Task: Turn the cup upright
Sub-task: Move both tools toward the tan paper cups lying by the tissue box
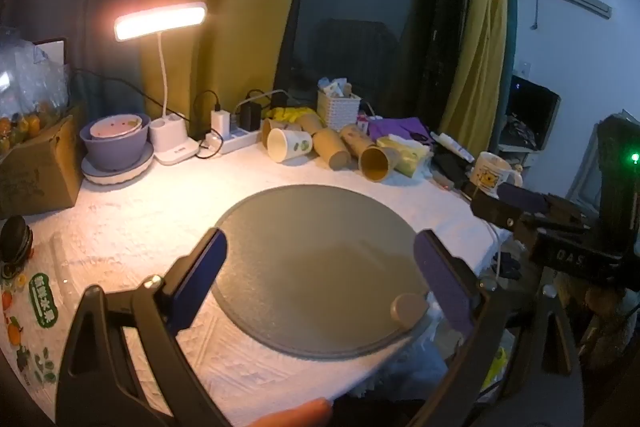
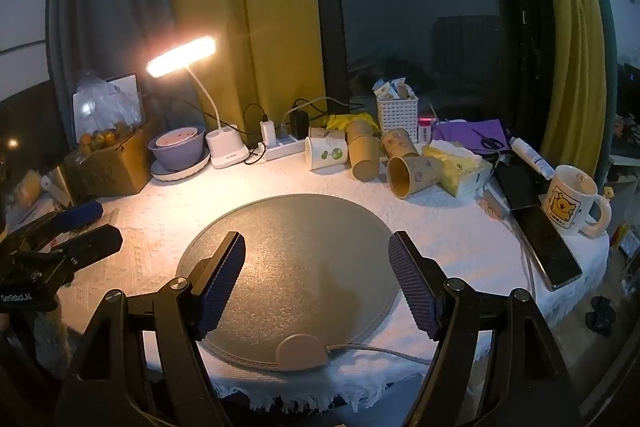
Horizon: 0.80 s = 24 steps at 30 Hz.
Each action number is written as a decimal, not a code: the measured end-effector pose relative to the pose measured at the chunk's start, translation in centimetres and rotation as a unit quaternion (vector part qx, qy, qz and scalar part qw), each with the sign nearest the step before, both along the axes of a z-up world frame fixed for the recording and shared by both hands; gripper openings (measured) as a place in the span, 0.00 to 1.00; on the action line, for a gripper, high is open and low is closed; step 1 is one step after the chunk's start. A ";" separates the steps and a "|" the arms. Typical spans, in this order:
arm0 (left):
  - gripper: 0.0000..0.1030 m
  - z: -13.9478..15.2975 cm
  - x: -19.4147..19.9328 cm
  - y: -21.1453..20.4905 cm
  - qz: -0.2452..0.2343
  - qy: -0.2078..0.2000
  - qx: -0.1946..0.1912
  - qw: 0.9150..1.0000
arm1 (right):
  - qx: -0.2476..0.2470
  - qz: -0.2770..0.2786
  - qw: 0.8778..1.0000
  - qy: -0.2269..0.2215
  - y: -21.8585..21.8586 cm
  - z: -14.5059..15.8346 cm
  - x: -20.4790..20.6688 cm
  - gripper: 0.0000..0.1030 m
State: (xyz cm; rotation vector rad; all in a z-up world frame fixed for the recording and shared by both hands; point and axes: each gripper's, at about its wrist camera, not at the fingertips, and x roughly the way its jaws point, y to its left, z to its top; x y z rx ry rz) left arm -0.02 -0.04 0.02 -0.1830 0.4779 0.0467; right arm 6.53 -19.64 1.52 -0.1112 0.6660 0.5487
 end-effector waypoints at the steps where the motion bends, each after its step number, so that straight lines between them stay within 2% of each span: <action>1: 0.93 0.0 0.0 0.0 0.001 -0.001 0.003 1.000 | 0.000 0.000 1.000 0.000 0.0 -0.1 0.0 0.75; 16: 0.93 0.4 -0.2 1.7 0.011 -0.004 -0.003 1.000 | 0.000 0.001 1.000 -0.001 -0.1 0.2 0.1 0.75; 19: 0.93 0.4 -0.1 1.3 0.011 -0.002 0.004 1.000 | 0.001 0.002 1.000 -0.002 -0.1 0.2 0.1 0.75; 24: 0.93 0.4 -0.3 0.9 0.010 -0.023 0.025 0.999 | 0.000 0.001 1.000 -0.002 -0.1 0.2 0.1 0.75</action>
